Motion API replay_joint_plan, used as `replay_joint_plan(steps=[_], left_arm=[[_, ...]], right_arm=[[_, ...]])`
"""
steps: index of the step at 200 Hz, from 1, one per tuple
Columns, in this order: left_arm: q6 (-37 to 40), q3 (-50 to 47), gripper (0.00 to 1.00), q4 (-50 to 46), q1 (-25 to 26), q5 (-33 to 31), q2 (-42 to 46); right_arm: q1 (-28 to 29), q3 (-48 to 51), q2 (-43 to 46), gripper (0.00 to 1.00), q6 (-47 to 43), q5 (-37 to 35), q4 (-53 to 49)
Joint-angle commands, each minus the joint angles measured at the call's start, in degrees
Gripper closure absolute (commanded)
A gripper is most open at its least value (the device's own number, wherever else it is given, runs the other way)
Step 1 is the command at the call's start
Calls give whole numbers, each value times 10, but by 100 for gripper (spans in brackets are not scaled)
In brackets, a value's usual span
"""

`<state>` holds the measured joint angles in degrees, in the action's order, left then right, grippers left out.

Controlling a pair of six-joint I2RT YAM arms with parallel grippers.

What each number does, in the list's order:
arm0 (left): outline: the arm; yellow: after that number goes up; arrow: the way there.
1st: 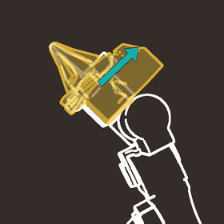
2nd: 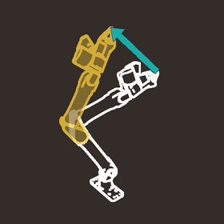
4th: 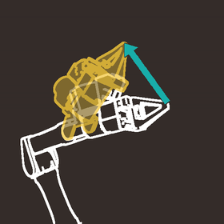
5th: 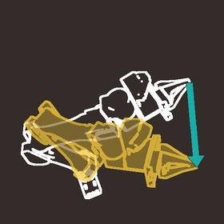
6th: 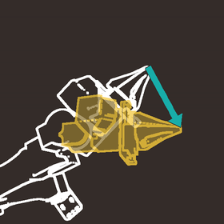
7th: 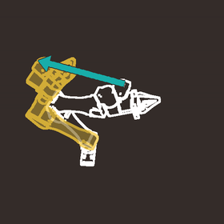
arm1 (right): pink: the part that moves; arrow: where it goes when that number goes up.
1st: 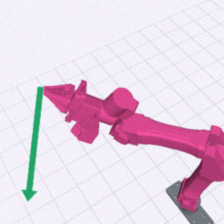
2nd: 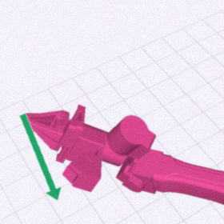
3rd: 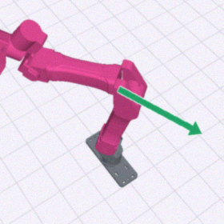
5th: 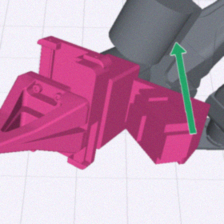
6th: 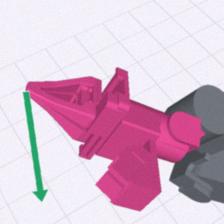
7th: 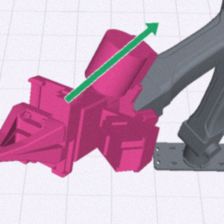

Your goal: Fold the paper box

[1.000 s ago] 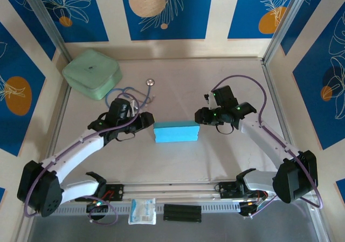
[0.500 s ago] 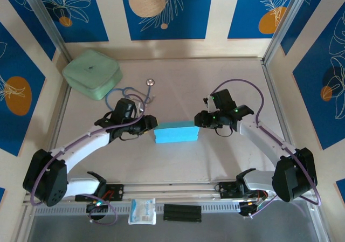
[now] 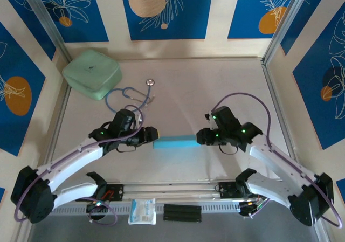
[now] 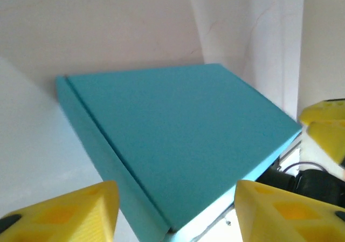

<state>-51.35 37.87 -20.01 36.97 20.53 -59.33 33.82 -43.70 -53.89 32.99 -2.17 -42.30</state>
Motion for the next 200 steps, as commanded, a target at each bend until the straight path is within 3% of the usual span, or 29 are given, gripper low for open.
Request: replay_joint_plan(steps=[1, 31, 79, 112, 150, 166, 200], left_arm=[[3, 15, 24, -87, 1, -72, 26], [0, 1, 14, -72, 1, -61, -21], [8, -11, 14, 19, 46, 27, -144], [40, -6, 18, 64, 90, 20, -225], [30, -3, 40, 127, 108, 23, -265], [28, 12, 48, 128, 108, 10, -273], [59, 94, 54, 128, 104, -45, -312]], right_arm=[[-17, 3, 56, 38, 38, -5, -30], [-57, 33, 51, 23, 52, 39, -2], [-32, 96, -41, 20, 83, 110, 35], [23, 124, -85, 29, 117, 104, 87], [52, 125, -117, 45, 135, 92, 141], [48, 108, -128, 54, 136, 74, 151], [-22, 84, -163, 58, 136, 91, 238]])
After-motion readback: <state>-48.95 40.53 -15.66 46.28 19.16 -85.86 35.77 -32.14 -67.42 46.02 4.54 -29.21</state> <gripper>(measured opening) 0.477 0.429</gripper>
